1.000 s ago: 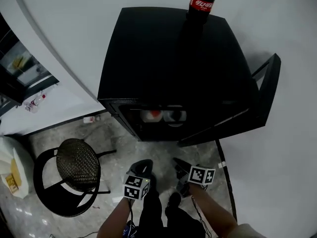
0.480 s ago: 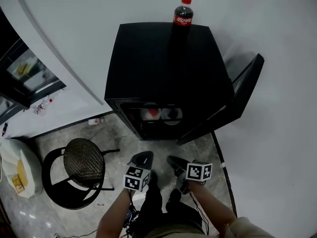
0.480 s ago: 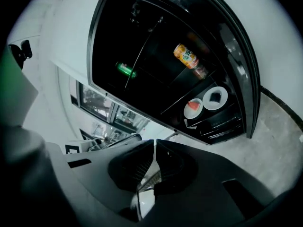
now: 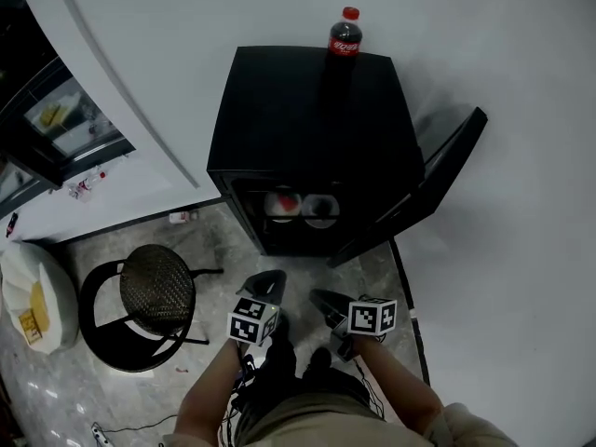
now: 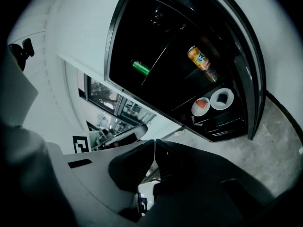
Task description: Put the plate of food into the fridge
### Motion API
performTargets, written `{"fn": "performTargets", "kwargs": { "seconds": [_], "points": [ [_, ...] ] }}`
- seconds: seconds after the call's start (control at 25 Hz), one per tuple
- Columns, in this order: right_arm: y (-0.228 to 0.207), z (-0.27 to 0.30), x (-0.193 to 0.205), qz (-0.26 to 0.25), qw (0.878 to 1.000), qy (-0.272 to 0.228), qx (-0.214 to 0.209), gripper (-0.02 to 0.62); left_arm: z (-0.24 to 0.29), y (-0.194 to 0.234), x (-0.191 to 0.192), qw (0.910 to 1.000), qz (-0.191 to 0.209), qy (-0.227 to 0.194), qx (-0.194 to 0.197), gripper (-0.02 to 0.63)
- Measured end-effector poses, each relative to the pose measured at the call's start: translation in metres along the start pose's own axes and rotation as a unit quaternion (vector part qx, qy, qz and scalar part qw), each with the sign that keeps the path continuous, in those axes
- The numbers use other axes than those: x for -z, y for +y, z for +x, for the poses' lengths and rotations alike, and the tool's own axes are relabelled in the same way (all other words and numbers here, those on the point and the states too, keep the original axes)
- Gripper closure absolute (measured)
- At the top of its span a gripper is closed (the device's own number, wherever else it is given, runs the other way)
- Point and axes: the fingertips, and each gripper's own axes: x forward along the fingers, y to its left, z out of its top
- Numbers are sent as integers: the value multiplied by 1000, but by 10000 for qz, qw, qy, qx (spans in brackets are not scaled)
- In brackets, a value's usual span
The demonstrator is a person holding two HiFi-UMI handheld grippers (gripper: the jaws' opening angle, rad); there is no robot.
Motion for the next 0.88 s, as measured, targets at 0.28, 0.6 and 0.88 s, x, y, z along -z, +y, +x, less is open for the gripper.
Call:
{"fn": "performTargets", "kwargs": {
  "seconds": [0.28, 0.6, 0.88],
  "points": [
    [14, -16, -2, -384, 9989, 223, 154, 574, -17, -18, -7, 9996, -224, -49, 133, 595],
    [40, -33, 1, -557, 9983, 152, -119, 574, -36, -38, -27, 9994, -162, -290, 116, 595],
    [43, -61, -5, -739, 9973, -37, 2, 574, -45, -57, -44, 9983, 209, -518, 187, 595]
  ]
}}
